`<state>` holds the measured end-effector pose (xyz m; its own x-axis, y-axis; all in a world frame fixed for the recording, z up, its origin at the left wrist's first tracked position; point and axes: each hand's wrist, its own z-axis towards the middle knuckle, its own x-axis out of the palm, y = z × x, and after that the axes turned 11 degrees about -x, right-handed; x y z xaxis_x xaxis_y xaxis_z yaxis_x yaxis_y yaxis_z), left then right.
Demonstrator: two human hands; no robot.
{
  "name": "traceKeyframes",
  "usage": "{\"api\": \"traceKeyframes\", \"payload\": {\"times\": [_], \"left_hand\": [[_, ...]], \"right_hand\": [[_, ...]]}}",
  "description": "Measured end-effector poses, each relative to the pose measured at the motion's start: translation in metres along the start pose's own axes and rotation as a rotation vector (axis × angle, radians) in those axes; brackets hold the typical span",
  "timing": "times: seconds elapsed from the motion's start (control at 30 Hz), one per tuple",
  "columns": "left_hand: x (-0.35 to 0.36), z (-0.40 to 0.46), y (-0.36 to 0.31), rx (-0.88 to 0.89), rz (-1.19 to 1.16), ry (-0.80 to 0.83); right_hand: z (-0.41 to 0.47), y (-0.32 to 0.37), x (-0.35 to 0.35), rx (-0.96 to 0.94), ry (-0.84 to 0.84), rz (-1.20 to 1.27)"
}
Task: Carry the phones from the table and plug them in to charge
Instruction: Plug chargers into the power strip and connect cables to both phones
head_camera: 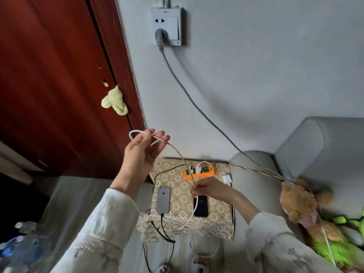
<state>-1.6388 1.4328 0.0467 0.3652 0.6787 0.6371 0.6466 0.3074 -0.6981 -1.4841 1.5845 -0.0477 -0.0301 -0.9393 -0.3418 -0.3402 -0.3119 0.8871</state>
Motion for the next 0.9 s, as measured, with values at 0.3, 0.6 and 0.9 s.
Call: {"api": "traceKeyframes", "payload": {"times": [0.3,0.6,0.9], "left_hand": [[-0.046,0.006,0.025,-0.182,0.358,-0.277],[-0.024,-0.006,0.054,0.083,1.224,0.03],[-0.028,-0.009,0.063,0.103,0.826,-0.022]], "right_hand": [[-0.014,0.008,-0.036,-0.182,-0.399,0.049],[-0.005,0.043,-0.037,-0.305,-0.198,-0.113],[-0.015,0.016,-0.047,-0.161,-0.221,-0.083]]}}
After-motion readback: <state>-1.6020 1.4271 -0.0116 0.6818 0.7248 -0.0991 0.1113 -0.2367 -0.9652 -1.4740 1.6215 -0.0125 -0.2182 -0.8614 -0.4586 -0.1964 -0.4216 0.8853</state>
